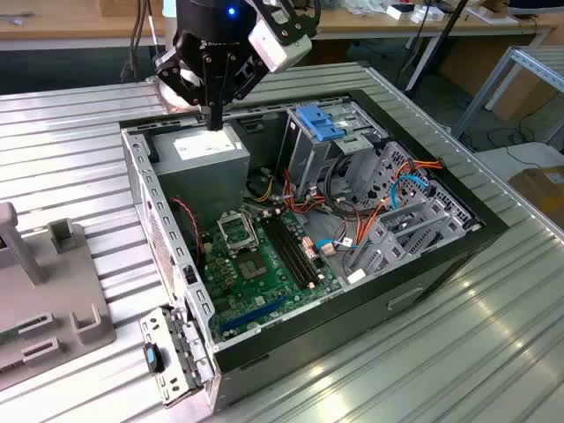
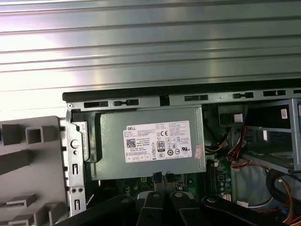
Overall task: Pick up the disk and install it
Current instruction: 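Reach for the disk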
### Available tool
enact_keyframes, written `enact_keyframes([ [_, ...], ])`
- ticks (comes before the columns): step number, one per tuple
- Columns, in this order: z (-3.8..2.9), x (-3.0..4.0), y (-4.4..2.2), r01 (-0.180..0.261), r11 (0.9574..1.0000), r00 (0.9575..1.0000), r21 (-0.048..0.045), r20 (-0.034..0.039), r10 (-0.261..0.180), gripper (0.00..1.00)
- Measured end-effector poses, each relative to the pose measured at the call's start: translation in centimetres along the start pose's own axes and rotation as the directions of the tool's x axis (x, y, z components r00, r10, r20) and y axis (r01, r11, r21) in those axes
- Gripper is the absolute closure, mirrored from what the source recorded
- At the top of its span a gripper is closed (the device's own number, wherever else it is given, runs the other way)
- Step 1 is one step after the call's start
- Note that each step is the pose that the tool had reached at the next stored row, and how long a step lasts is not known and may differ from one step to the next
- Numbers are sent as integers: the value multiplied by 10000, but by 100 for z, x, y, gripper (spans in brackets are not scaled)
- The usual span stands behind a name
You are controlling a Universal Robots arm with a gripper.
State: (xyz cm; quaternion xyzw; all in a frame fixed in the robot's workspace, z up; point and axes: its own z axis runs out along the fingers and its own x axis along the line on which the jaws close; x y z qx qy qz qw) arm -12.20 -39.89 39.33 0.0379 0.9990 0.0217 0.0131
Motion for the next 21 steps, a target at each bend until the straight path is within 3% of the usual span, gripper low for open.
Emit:
enact_keyframes([
  [21,-1,64,-5,-1,10000,10000,-2,2,1,89],
])
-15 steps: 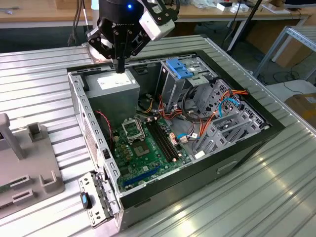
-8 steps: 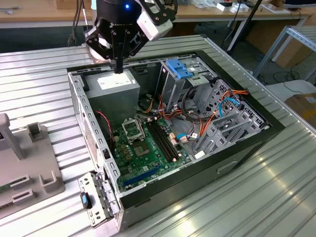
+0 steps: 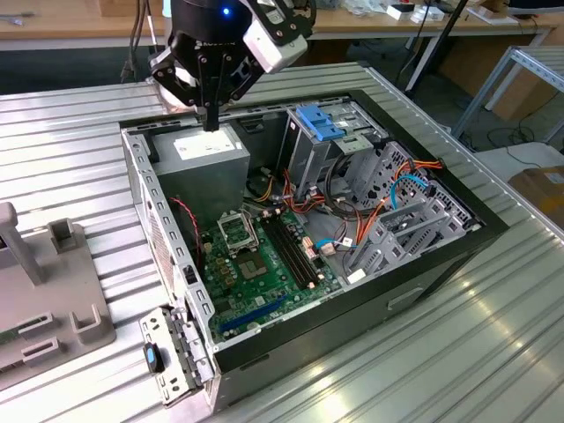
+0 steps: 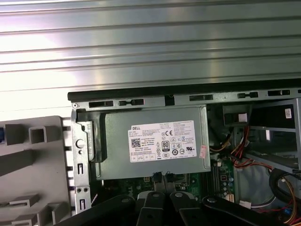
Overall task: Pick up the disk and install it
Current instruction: 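Reach for the disk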
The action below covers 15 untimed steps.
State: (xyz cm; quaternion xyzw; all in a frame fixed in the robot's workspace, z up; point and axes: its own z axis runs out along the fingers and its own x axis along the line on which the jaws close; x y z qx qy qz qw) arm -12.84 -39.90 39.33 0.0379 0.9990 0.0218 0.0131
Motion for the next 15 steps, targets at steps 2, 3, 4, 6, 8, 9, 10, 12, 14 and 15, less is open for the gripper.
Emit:
enact_keyframes([
  [2,-1,50,-3,1,10000,10000,1,0,-1,89],
  [3,-2,74,-5,1,10000,10000,1,-1,-1,89],
  [4,-2,90,-6,1,10000,10000,0,0,-1,89],
  [6,-3,129,-9,1,10000,10000,-4,-1,-1,89],
  [8,-3,149,-11,1,10000,10000,-13,-2,-1,89],
  [9,-3,168,-12,1,10000,10000,-20,-2,-1,89],
  [10,-3,182,-13,1,10000,10000,-26,-3,-1,89],
  [12,-3,229,-17,0,10000,10000,-36,-3,0,89],
  [14,-3,275,-20,0,10000,10000,-39,-3,0,89],
  [15,-3,299,-22,0,10000,10000,-39,-3,0,89],
])
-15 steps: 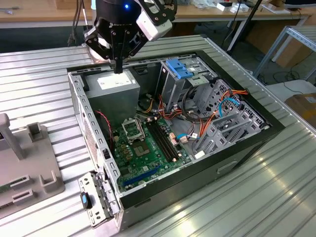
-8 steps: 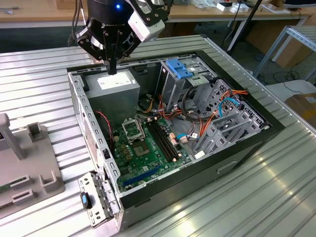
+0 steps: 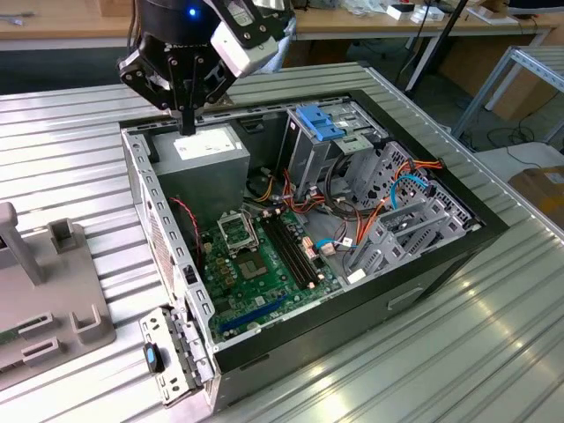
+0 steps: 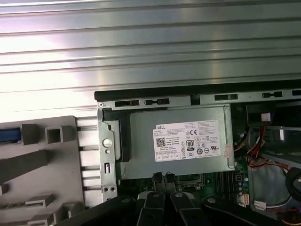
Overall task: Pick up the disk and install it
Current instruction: 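Reach for the disk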
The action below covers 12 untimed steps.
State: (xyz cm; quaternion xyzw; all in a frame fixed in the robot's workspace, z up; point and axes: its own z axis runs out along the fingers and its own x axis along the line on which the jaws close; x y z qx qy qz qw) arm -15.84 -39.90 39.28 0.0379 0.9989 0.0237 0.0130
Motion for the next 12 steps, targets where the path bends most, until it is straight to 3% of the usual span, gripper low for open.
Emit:
enact_keyframes([
  [5,0,91,-7,-1,10000,10000,0,0,1,89],
  [8,0,220,-17,1,10000,10000,0,0,-1,89],
  [12,0,296,-23,-1,10000,10000,-1,0,1,89],
])
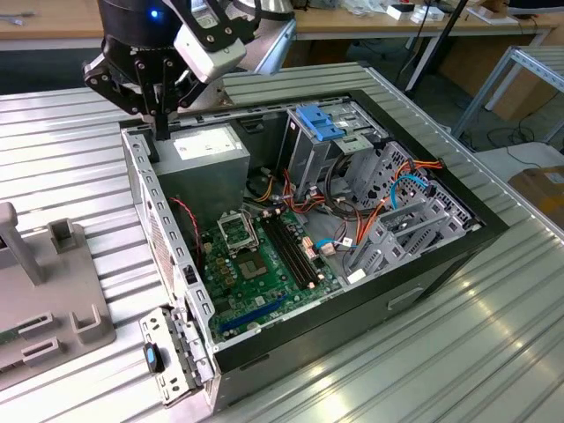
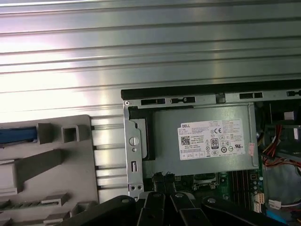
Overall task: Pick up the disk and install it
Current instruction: 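Reach for the disk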
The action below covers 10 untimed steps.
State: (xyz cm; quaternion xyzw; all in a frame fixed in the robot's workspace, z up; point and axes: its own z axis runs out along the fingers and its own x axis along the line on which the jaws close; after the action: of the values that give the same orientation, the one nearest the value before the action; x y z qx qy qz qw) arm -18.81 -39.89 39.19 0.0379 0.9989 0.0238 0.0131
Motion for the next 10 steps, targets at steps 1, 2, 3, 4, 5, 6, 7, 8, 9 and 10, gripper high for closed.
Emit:
enact_keyframes([
  [1,0,20,-2,0,10000,10000,0,0,0,89],
  [2,0,36,-3,1,10000,10000,0,0,-1,89],
  [3,0,55,-4,1,10000,10000,0,0,-1,89],
  [4,0,71,-6,1,10000,10000,0,0,-1,89],
  [5,0,95,-7,1,10000,10000,0,0,-1,89],
  [6,0,110,-9,2,10000,10000,0,0,-2,89],
  [7,0,138,-11,0,10000,10000,1,-1,0,89],
  [8,0,174,-13,0,10000,10000,1,0,0,89],
  [9,0,201,-15,1,10000,10000,1,-1,-1,89],
  [10,0,243,-19,1,10000,10000,0,0,-1,89],
])
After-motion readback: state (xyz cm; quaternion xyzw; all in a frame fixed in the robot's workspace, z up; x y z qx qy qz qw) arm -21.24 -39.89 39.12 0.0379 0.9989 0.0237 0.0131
